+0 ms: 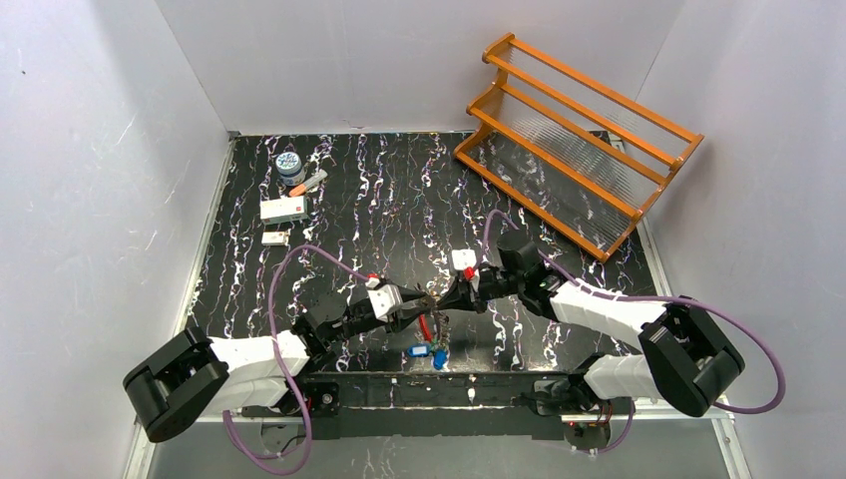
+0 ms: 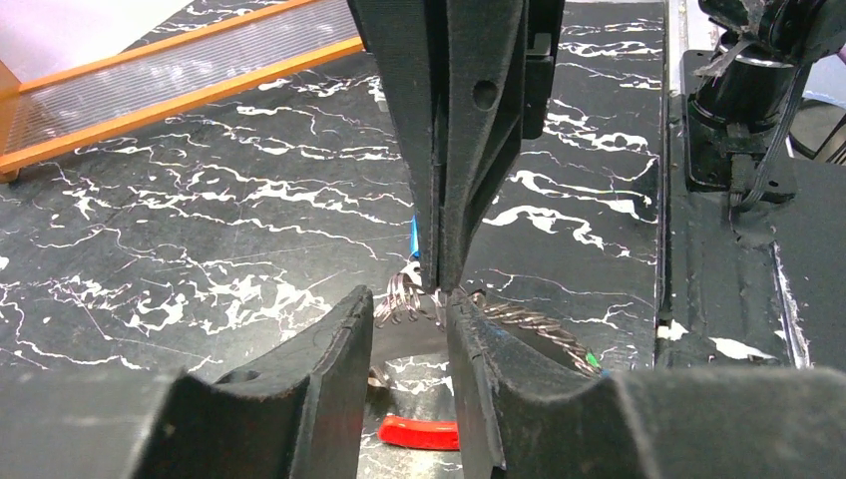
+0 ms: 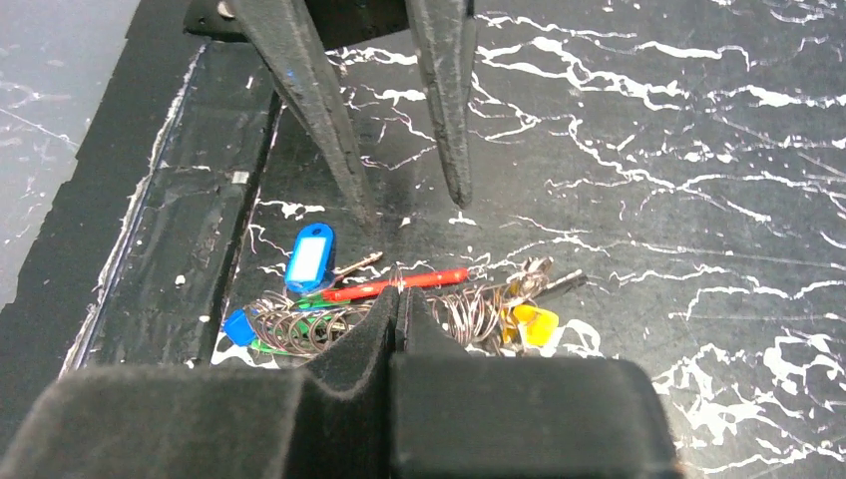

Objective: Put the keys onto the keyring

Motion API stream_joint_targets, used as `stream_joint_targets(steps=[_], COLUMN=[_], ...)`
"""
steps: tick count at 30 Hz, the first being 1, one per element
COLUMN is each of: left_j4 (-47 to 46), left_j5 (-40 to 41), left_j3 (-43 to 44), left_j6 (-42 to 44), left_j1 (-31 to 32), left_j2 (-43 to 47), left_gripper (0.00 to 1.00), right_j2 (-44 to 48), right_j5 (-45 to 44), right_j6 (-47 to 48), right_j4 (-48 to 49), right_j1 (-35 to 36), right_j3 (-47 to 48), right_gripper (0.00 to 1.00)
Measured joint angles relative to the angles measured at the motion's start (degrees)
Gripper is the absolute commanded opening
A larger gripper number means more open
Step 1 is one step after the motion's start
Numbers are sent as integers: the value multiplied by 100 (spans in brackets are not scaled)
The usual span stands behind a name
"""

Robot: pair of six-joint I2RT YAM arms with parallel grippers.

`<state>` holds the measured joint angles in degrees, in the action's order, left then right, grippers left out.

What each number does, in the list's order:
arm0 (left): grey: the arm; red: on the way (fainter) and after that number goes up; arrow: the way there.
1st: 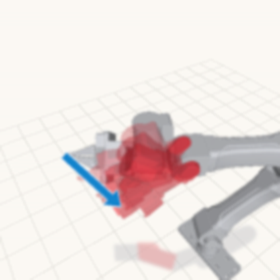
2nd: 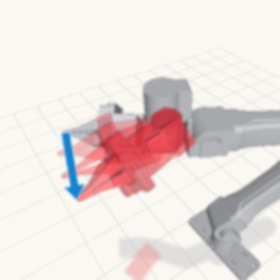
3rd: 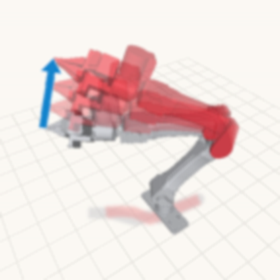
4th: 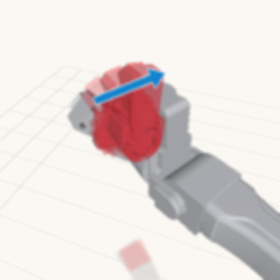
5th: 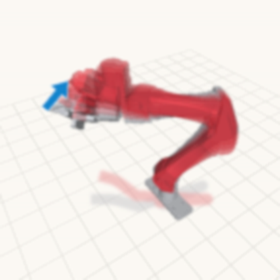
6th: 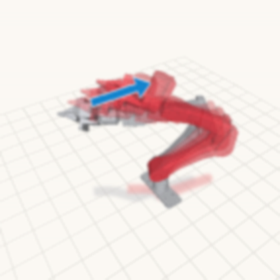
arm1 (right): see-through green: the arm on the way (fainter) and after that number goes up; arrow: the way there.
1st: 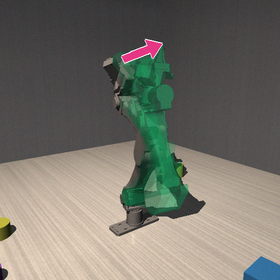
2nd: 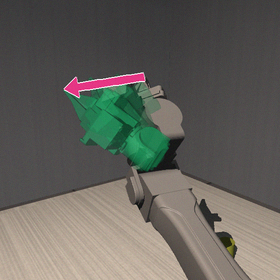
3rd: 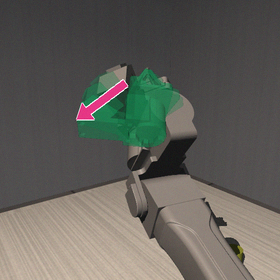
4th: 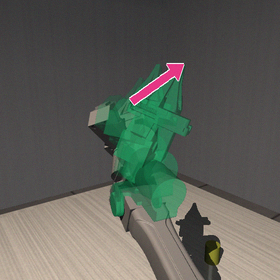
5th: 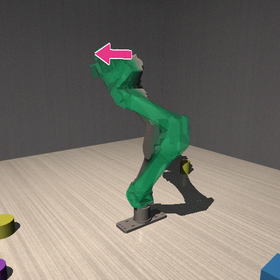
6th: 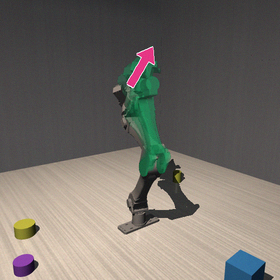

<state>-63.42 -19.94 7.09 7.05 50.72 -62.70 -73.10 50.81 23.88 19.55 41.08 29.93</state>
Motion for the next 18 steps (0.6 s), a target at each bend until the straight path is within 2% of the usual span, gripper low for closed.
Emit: stream_joint_targets(steps=[9, 18], left_j4=[151, 275], left_j5=[-42, -304], left_j3=[15, 247], left_j6=[61, 85], left_j1=[0, 0], left_j2=[-203, -643], left_gripper=[32, 29], right_j2=[-17, -164], right_j5=[-852, -1231], right_j6=[256, 358], right_j4=[-1298, -1685], right_j1=[22, 63], right_j3=[343, 459], right_gripper=[1, 1])
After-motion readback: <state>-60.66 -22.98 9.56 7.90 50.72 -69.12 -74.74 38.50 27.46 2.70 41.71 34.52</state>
